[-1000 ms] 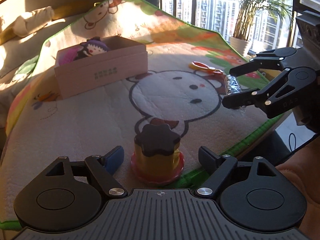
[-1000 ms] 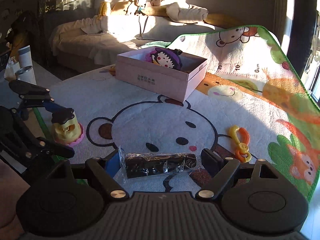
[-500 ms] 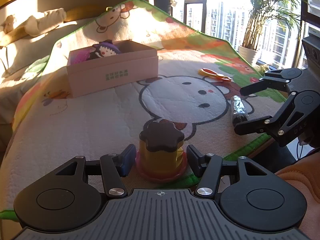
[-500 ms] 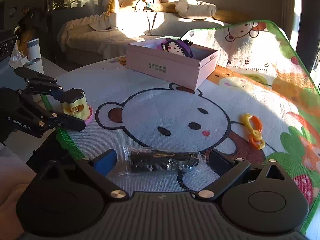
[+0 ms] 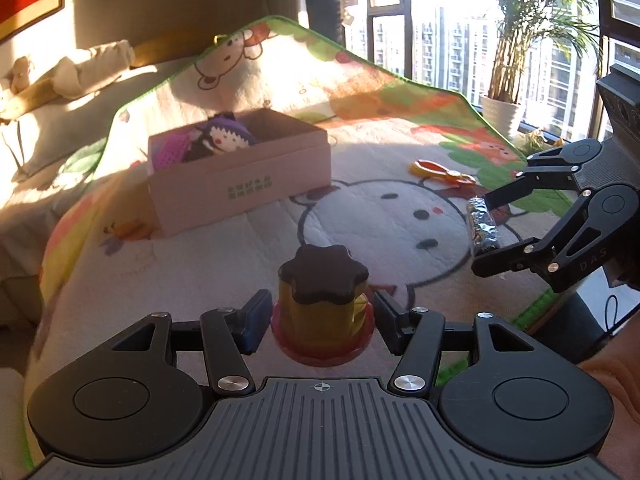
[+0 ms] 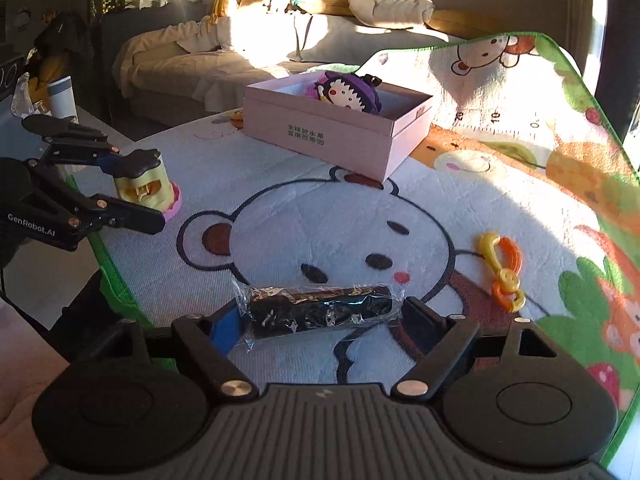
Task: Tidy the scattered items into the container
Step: 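Open both grippers over the box to drop the cup toy and stick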
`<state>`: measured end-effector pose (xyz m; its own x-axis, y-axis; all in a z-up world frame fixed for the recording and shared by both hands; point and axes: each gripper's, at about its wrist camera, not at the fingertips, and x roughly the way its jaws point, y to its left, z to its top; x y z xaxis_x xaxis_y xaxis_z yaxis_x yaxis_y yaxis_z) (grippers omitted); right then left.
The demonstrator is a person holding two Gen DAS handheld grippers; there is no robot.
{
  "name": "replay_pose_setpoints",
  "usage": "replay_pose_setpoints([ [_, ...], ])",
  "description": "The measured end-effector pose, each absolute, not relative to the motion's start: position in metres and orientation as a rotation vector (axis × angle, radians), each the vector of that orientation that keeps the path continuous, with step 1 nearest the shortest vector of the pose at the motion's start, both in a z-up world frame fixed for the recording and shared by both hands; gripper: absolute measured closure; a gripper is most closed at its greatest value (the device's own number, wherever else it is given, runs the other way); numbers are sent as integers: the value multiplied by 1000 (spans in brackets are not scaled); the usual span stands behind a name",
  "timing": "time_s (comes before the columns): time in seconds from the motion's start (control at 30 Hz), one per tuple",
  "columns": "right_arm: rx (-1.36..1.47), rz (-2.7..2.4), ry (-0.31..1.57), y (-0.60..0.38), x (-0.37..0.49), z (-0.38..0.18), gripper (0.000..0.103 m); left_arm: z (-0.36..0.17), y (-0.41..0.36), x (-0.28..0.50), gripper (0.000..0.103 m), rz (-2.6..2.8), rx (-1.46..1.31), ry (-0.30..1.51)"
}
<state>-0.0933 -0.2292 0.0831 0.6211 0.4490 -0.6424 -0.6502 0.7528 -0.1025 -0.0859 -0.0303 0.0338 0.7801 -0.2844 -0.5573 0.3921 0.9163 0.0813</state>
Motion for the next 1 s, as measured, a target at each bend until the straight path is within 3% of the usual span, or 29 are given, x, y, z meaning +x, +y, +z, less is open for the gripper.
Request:
replay_pose_setpoints([
  [0.27, -531, 699, 393, -190, -23, 160, 20, 88, -14, 10, 42, -315, 232, 422],
  [0.43, -640, 718, 271, -148, 42, 175, 19, 95, -1, 79, 42, -295, 223, 414],
  [0.5, -653, 736, 281, -135, 68, 171, 9, 90, 7, 99, 37, -298, 212, 436],
  [0.53, -654, 751, 297, -130, 80, 167, 4, 87, 12, 105, 26, -296, 197, 445],
  [0.57, -649, 753, 314, -126, 89, 162, 4, 85, 17, 109, 16, -292, 174, 456],
  [0.63, -607, 745, 360, -127, 101, 155, 4, 82, 26, 108, 8, -278, 124, 481],
  [1.0, -322, 579, 463, -220, 61, 135, 0, 62, -24, 40, 0, -298, 80, 617],
])
